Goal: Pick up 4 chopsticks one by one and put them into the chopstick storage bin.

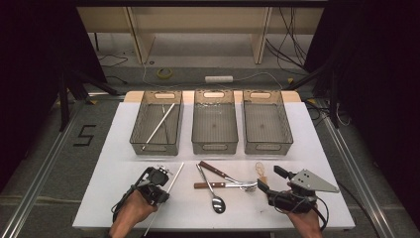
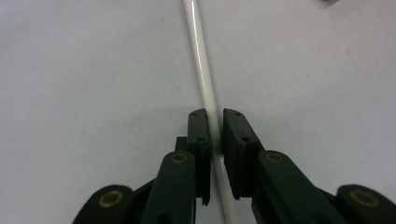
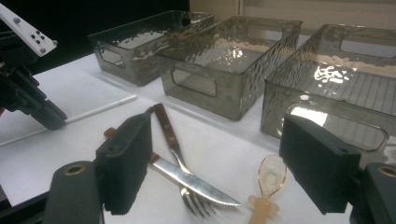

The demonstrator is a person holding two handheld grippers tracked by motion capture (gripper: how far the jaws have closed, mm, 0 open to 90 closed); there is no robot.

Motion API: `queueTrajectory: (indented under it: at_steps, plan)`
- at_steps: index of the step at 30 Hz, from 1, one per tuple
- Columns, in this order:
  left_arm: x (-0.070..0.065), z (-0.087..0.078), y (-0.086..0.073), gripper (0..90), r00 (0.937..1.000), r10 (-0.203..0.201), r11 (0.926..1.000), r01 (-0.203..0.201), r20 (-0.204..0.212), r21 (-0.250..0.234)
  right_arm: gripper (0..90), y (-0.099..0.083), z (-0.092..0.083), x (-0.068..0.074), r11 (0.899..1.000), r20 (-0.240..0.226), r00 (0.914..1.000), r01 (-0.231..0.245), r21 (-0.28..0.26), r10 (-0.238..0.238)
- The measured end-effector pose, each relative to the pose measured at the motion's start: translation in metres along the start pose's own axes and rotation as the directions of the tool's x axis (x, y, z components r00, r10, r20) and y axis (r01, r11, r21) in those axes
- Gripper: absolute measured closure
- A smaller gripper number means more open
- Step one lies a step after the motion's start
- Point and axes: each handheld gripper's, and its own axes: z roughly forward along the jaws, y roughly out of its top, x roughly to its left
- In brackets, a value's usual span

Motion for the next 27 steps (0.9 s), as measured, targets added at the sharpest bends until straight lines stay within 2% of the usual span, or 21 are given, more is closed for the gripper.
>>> queueTrajectory:
  at_steps: [17,23,27]
  plan:
    - [0.007,0.0,-0.002,84.2,0.9986,-0.026,0.9993,0.028,0.047,-0.027,26.6,0.0,0.0,0.0,1.0,-0.002,1.0,0.001,0.0,-0.001]
    - [0.009,-0.002,-0.003,84.2,0.9979,-0.022,0.9986,0.024,0.061,-0.047,26.6,0.0,0.0,0.0,1.0,-0.004,1.0,0.0,-0.003,0.0]
    - [0.01,-0.005,-0.003,84.3,0.998,0.003,0.9986,0.0,0.064,-0.053,26.6,0.0,-0.001,-0.001,1.0,-0.003,1.0,0.0,-0.004,0.0]
